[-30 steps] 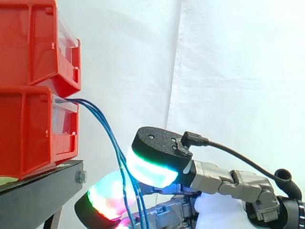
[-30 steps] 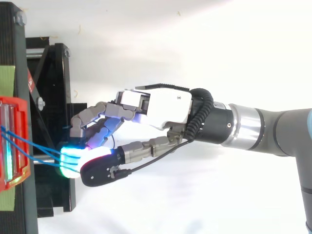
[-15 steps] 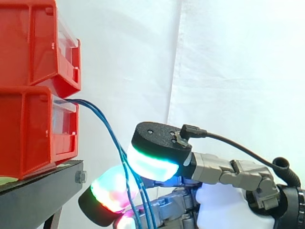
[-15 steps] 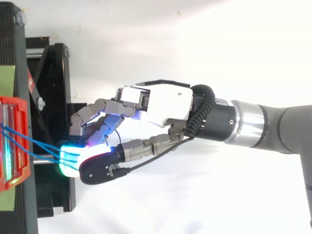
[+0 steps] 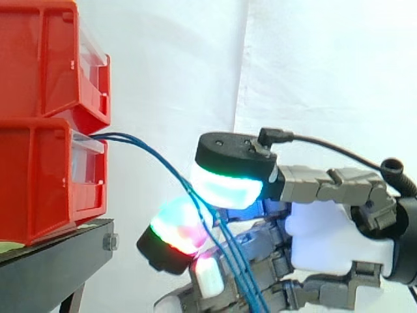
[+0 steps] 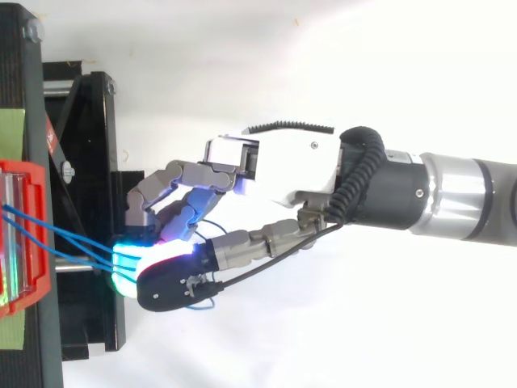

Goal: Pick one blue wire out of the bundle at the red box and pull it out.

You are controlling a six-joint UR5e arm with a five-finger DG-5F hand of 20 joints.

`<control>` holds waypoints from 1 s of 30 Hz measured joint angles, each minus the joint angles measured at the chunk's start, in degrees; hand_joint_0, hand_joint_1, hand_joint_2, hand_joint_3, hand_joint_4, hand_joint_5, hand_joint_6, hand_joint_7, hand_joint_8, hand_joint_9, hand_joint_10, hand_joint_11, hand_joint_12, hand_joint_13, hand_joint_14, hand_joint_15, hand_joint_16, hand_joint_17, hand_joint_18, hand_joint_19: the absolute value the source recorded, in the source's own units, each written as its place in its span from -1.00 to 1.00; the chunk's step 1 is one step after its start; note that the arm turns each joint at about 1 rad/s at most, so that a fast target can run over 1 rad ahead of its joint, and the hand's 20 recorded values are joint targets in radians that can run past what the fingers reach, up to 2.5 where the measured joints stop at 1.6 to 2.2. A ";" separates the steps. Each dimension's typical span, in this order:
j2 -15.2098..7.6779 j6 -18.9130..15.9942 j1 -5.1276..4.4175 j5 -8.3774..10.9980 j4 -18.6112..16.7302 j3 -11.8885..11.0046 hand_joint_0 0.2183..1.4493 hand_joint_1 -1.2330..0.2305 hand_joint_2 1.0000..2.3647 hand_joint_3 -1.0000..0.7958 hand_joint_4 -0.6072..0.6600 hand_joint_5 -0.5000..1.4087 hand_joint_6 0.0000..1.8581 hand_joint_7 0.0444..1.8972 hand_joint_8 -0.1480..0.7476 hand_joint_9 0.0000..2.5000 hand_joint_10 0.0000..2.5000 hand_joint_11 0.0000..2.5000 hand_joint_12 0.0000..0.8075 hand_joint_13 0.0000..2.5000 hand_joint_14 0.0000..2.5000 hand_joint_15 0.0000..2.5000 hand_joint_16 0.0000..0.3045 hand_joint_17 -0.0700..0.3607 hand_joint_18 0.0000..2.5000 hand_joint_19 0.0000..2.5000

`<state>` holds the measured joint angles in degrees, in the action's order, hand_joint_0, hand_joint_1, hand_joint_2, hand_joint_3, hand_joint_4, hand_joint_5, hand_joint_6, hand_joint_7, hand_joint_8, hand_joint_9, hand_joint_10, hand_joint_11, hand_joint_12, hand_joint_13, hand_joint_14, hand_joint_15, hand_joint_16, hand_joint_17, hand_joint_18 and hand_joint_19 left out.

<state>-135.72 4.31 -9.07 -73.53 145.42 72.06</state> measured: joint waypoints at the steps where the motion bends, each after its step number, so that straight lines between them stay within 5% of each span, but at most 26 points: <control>1: 0.53 0.03 0.05 -0.01 0.89 0.00 -0.37 -0.26 -0.97 0.06 0.24 -0.69 -0.01 -0.08 0.17 -0.28 -0.99 -0.52 0.10 -0.38 -0.99 -0.71 -0.59 -0.03 -0.41 -0.66; 14: 4.35 4.06 0.57 0.74 5.83 -0.05 -0.37 -0.31 -0.97 -0.02 0.26 -0.70 -0.02 -0.07 0.15 -0.30 -0.99 -0.51 0.09 -0.38 -0.99 -0.70 -0.60 -0.04 -0.42 -0.66; 24: 5.28 11.70 0.80 6.13 6.51 -0.08 -0.36 -0.32 -0.97 -0.05 0.26 -0.70 -0.02 -0.09 0.14 -0.31 -0.99 -0.51 0.08 -0.38 -0.99 -0.70 -0.60 -0.04 -0.42 -0.66; 30: 6.25 16.66 0.86 7.22 7.06 -0.08 -0.36 -0.32 -0.97 -0.05 0.27 -0.70 -0.02 -0.08 0.14 -0.31 -0.99 -0.51 0.08 -0.38 -0.99 -0.70 -0.60 -0.04 -0.42 -0.66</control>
<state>-129.47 20.97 -8.21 -66.31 152.48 71.98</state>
